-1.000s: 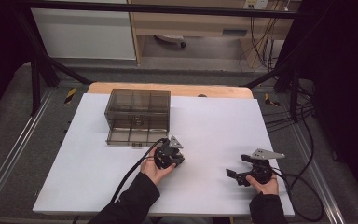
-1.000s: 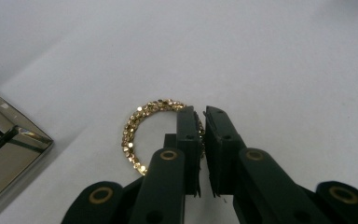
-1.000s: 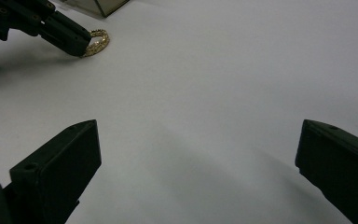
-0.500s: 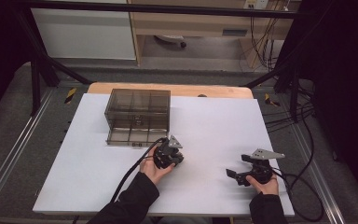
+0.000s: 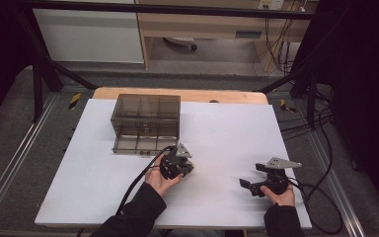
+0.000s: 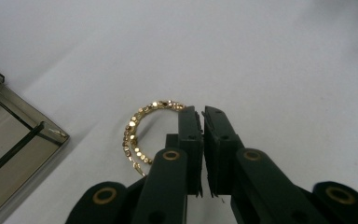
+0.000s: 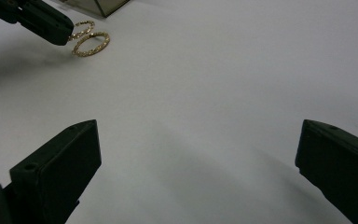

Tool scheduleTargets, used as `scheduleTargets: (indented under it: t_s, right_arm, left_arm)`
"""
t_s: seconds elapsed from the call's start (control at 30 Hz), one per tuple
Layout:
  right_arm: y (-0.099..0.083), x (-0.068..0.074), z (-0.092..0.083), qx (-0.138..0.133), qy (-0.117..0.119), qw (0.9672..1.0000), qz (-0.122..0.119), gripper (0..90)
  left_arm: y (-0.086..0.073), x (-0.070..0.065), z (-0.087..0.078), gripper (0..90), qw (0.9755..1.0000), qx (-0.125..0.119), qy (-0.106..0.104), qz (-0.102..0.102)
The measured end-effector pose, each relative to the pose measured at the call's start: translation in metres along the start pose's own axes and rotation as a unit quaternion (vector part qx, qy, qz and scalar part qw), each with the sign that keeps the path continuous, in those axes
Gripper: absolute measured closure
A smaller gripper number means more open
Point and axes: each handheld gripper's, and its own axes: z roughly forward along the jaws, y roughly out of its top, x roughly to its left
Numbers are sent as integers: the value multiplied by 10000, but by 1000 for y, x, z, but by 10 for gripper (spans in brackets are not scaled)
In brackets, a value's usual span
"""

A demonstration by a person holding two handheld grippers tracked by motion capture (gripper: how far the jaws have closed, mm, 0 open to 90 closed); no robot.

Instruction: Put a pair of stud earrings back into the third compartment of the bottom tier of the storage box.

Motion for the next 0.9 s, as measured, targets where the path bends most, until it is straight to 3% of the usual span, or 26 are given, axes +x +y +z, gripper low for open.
scheduleTargets:
  t_s: [0.9]
  right_arm:
    - [0, 0, 0, 3, -3, 10000, -2, 8]
  left_arm:
    - [-11, 13, -34, 855, 9998, -108, 113, -134]
